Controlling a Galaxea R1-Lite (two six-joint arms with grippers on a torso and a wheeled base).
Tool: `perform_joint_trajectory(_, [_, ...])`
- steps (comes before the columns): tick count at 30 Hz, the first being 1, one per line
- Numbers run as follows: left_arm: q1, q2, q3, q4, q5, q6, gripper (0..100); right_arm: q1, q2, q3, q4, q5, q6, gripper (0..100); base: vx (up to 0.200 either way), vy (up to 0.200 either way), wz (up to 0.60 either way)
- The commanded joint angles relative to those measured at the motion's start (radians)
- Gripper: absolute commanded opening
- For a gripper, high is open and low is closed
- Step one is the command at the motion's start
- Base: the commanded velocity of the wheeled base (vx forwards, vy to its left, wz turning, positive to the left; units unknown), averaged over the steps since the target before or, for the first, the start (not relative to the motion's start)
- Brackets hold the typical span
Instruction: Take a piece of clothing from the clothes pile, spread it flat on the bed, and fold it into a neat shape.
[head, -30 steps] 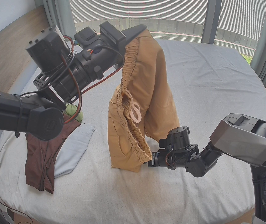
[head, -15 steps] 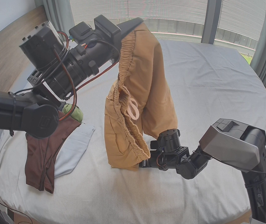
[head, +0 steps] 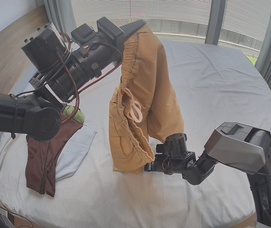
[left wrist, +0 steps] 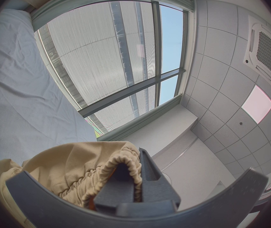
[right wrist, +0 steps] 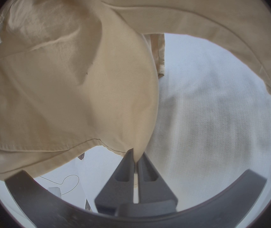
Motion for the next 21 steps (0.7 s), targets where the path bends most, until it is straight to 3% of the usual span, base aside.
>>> perform_joint_trajectory(1, [0.002,0.004,0.004,-0.002,0.005,0.000,0,-0.015,-0.045,0.044,-0.019,-0.004,-0.005,0,0.000,0.000,0.00])
perform_joint_trajectory(9, [0.031,0.004,0.000,-0.005,0.013,-0.002,0,-0.105,-0.231,0.225,-0.045,-0.006,-0.077,0,0.000,0.000,0.00])
perform_joint_trajectory(21, [0.027,0.041,-0.017,-0.005,0.006,-0.002,0,-0.219,-0.369,0.365,-0.030,-0.006,-0.168,0,0.000,0.000,0.00])
